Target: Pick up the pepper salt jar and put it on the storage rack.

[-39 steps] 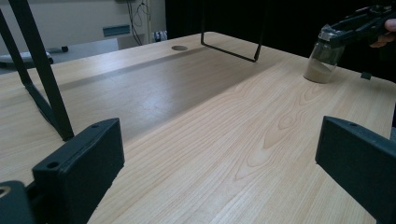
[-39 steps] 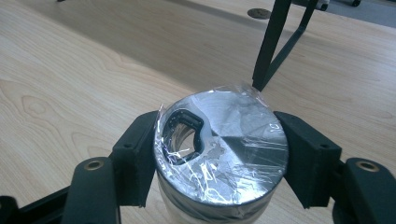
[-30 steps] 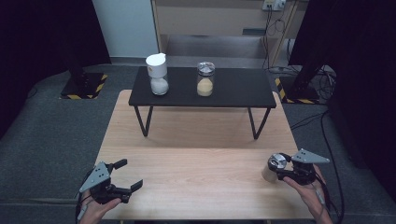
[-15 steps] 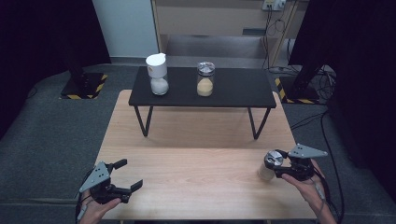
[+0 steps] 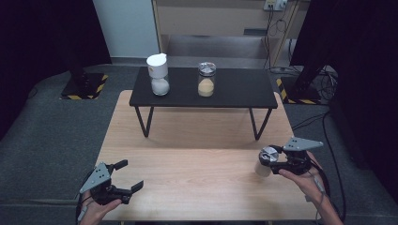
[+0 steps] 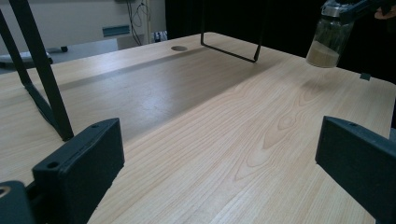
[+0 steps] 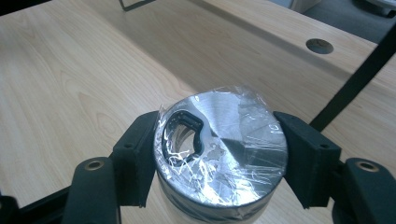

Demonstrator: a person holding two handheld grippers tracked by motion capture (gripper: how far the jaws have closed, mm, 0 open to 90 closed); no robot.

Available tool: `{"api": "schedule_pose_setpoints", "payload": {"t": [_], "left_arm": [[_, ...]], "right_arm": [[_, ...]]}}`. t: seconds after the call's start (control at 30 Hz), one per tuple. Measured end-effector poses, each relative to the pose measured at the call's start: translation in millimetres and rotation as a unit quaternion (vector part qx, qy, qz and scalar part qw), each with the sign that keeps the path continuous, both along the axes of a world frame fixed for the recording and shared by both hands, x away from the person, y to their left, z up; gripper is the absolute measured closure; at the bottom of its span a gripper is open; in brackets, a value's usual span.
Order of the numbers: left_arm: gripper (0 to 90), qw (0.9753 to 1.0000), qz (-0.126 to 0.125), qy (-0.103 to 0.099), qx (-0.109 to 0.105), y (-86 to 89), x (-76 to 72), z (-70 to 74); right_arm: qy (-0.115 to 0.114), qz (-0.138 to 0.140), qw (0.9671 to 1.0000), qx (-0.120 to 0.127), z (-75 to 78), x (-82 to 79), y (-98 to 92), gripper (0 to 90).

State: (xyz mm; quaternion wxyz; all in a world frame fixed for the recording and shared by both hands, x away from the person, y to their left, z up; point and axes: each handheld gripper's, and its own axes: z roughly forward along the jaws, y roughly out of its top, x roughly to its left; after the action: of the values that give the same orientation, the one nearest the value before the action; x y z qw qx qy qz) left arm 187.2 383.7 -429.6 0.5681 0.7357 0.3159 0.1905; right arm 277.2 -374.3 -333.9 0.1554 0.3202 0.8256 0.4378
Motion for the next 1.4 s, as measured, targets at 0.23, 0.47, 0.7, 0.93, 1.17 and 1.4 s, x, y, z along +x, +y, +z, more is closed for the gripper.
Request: {"api": "schedule_pose_setpoints", "payload": {"t": [0.23,0.47,0.7,0.93,1.17,1.4], "left_arm": [[0.0,1.0,0.0,0.0,0.0,-0.1,0.1,0.0],[0.0,1.0,0.0,0.001,0.001,0.2,0.2,0.2],[0.0,1.0,-0.001,0.001,0.001,0.2,0.3,0.2],[0.0,1.0,-0.001,0.001,0.001,0.5,0.4,0.2],[0.0,1.0,-0.001,0.002,0.001,0.6,0.8,0.2],[0.0,1.0,-0.002,0.002,0.0,0.8,0.7,0.1]], "right_arm": [[0.004,0.019,0.9998,0.001,14.6,9.4,8.2,35.0],[0.005,0.035,0.9994,0.001,29.4,17.3,15.5,35.0],[0.004,0.049,0.9988,0.001,44.1,23.9,23.4,35.0],[0.006,0.055,0.9985,-0.001,57.0,30.1,28.5,35.0],[0.013,0.057,0.9983,-0.002,71.4,36.5,31.7,35.0],[0.007,0.058,0.9983,-0.001,87.0,40.8,34.0,35.0]]}}
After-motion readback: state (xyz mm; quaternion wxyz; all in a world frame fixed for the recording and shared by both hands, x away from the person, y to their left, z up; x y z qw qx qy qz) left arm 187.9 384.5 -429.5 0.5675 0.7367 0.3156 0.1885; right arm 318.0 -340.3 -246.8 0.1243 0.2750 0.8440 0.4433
